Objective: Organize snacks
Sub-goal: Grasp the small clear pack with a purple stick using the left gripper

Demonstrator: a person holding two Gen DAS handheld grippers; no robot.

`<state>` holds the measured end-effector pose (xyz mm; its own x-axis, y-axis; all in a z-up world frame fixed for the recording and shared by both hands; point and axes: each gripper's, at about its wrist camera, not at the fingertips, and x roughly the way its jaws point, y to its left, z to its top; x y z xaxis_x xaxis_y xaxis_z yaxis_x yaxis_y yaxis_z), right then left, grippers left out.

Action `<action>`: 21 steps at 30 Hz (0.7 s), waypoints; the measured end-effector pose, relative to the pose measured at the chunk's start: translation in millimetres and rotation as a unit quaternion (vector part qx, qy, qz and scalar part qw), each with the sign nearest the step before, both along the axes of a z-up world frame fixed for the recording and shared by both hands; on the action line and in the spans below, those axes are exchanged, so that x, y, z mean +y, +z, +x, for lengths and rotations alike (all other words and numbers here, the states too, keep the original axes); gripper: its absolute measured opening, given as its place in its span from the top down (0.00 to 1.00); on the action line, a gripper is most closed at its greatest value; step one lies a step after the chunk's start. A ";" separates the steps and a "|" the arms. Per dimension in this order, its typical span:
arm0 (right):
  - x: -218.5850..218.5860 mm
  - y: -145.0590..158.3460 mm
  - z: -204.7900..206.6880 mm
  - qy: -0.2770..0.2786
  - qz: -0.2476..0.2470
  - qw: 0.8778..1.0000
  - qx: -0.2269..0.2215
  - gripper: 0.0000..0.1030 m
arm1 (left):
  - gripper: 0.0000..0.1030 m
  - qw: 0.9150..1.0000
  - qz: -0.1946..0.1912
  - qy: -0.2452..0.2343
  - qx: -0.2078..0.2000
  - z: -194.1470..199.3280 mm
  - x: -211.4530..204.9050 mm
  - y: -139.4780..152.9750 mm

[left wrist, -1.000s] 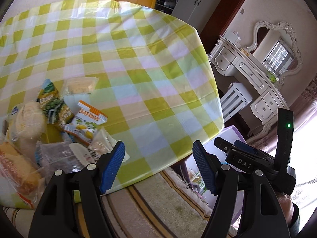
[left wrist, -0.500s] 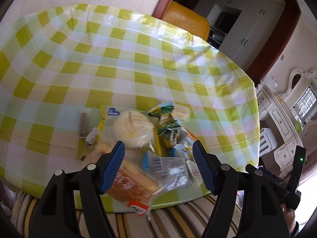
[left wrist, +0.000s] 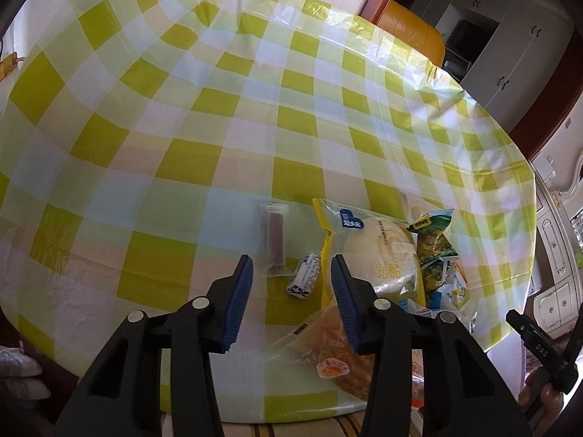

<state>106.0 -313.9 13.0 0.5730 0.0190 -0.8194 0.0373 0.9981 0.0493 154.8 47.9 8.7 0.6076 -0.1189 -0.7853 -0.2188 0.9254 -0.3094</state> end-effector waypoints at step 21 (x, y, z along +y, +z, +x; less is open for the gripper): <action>86.6 1.4 90.4 0.166 -0.083 0.983 -0.001 0.24 | 0.86 0.998 0.031 -0.037 0.051 54.1 3.4 -34.4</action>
